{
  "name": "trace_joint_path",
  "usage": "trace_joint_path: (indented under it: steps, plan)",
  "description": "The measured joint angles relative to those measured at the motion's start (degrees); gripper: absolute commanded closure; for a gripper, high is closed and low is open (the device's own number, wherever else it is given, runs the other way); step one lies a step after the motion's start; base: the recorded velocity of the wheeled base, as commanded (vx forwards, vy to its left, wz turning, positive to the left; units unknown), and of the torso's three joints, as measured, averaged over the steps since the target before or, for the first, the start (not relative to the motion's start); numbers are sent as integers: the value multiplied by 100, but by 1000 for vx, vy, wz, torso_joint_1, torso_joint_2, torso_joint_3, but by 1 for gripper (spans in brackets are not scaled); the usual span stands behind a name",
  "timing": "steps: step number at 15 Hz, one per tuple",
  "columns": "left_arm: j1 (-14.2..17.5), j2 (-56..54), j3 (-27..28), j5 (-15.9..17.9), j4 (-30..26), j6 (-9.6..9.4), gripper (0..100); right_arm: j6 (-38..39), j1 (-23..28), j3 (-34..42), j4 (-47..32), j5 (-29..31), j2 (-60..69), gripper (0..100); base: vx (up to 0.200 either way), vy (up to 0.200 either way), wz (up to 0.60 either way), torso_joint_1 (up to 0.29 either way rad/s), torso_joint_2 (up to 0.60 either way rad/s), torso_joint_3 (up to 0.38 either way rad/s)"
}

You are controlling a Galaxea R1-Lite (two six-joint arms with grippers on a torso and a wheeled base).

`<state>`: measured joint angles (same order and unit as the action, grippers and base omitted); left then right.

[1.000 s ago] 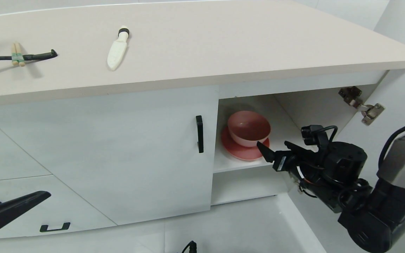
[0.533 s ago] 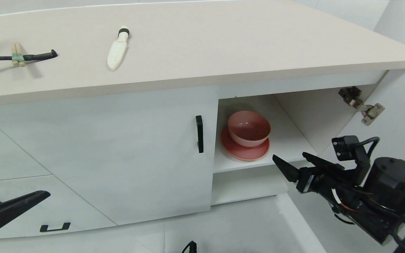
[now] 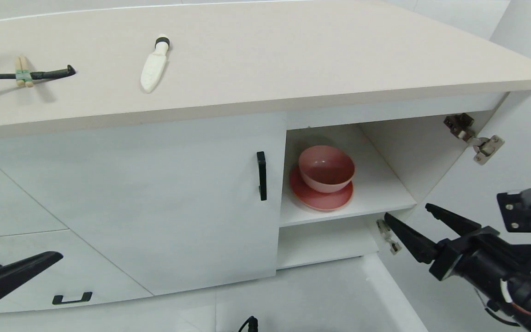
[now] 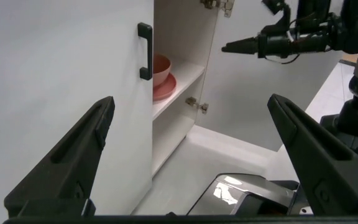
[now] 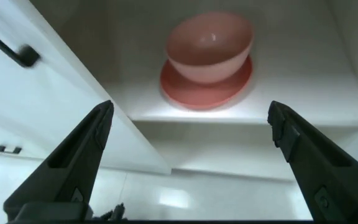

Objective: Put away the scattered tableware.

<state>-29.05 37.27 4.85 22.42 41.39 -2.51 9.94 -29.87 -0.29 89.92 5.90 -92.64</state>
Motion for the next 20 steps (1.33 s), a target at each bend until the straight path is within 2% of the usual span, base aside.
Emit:
trace_joint_path:
  steps: [2,4,7,9,10,12,14,15,17,19,20]
  plan:
    - [268,-48,-9,0,-1,-2,0,-41,40,22,-233,0,485,0,0,0,0,0,0,0]
    - [657,-190,29,-1,-1,5,0,-55,85,27,-905,-5,1091,0,0,0,0,0,0,0]
    - [1566,-529,110,-173,-157,16,0,-66,106,29,-2365,-16,2339,0,0,0,0,0,0,0]
    - [2198,-900,333,-290,-556,93,0,-178,106,9,-3455,-100,3294,0,0,0,0,0,0,0]
    - [2395,-1128,449,-307,-846,172,0,-252,106,-22,-3969,-133,3740,0,0,0,0,0,0,0]
    - [2608,-1668,603,-356,-1490,308,0,-356,123,-149,-5132,-166,4625,0,0,0,0,0,0,0]
    - [2686,-2004,482,-413,-1626,363,0,-400,204,-308,-5965,-177,5265,0,0,0,0,0,0,0]
    - [2712,-2115,427,-480,-1624,377,0,-408,265,-372,-6086,-178,5486,0,0,0,0,0,0,0]
    - [2738,-2376,267,-872,-1692,393,0,-417,540,-434,-6381,-188,5912,0,0,0,0,0,0,0]
    - [2798,-2627,217,-1195,-1916,396,0,-503,738,-480,-6710,-196,6320,0,0,0,0,0,0,0]
    - [2848,-2754,212,-1254,-2032,396,0,-606,812,-513,-6934,-199,6530,0,0,0,0,0,0,0]
